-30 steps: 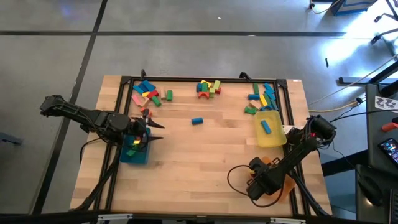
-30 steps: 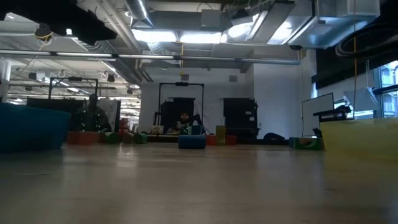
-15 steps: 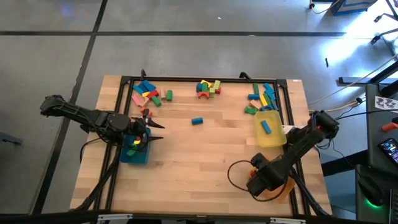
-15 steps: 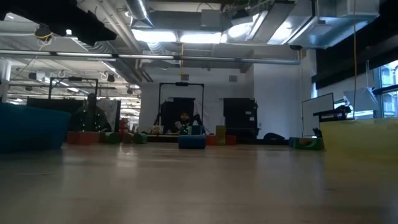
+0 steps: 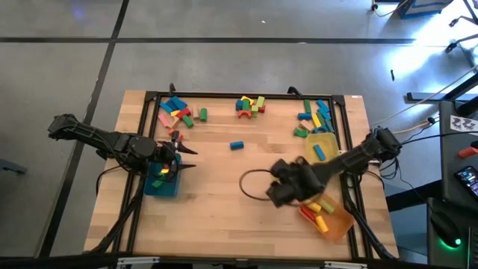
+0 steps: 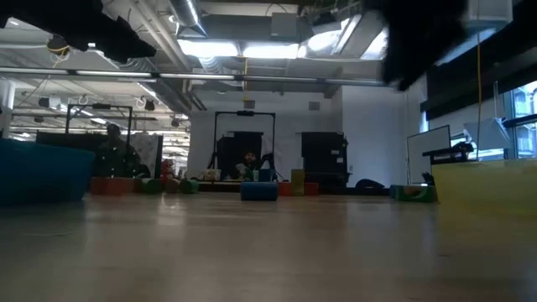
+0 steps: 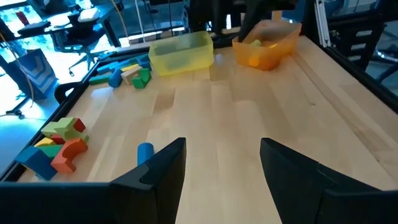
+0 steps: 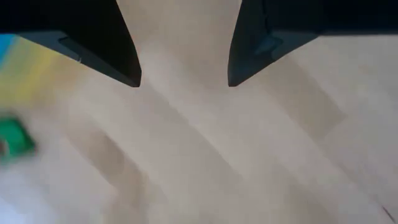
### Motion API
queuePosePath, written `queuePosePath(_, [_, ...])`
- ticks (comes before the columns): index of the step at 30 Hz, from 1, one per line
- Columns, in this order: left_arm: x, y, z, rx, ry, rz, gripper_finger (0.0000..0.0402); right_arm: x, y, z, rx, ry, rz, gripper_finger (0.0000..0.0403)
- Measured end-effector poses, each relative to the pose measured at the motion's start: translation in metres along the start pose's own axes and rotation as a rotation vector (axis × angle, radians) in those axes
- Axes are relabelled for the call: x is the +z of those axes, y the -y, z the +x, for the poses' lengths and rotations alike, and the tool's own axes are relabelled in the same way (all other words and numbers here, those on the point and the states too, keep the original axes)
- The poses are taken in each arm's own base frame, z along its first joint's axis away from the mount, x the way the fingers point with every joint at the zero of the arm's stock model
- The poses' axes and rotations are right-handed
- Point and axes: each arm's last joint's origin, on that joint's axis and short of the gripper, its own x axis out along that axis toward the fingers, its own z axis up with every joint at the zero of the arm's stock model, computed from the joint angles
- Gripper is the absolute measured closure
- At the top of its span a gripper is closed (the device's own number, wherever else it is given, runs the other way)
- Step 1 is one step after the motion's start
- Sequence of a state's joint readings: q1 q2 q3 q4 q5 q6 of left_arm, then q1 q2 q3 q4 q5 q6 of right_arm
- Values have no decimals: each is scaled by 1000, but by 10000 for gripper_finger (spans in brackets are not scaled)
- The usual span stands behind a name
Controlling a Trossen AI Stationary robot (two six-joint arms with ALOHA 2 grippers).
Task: Sort blocks by size
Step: Put the blue cylindrical block into the orange bin
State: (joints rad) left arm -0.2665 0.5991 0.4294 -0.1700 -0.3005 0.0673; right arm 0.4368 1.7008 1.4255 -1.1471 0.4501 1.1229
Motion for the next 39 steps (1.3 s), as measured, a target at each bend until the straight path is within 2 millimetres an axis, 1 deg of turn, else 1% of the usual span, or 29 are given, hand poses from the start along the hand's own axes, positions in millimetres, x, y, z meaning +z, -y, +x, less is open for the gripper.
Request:
queuePosePath(5, [-1, 0, 0, -2, -7, -3, 210, 33, 1, 37, 2, 47, -168, 158])
queuePosePath(12, [-2, 0, 0, -2, -21, -10, 210, 79, 7, 82, 24, 132, -287, 158])
queuePosePath(16, [-2, 0, 0, -3, -23, -12, 210, 96, 8, 105, 71, 155, -358, 158])
queuePosePath(19, [-2, 0, 0, -3, -23, -12, 210, 107, 13, 122, 81, 160, -385, 158])
queuePosePath(24, [-3, 0, 0, -3, -26, -6, 210, 124, 24, 153, 122, 158, -399, 158])
queuePosePath(30, [-3, 0, 0, -3, -30, -3, 210, 139, 39, 182, 190, 148, -391, 158])
queuePosePath(33, [-3, 0, 0, -3, -29, -3, 210, 142, 44, 194, 250, 125, -376, 158])
queuePosePath(39, [-3, 0, 0, -3, -29, -3, 210, 140, 50, 214, 239, 77, -367, 158])
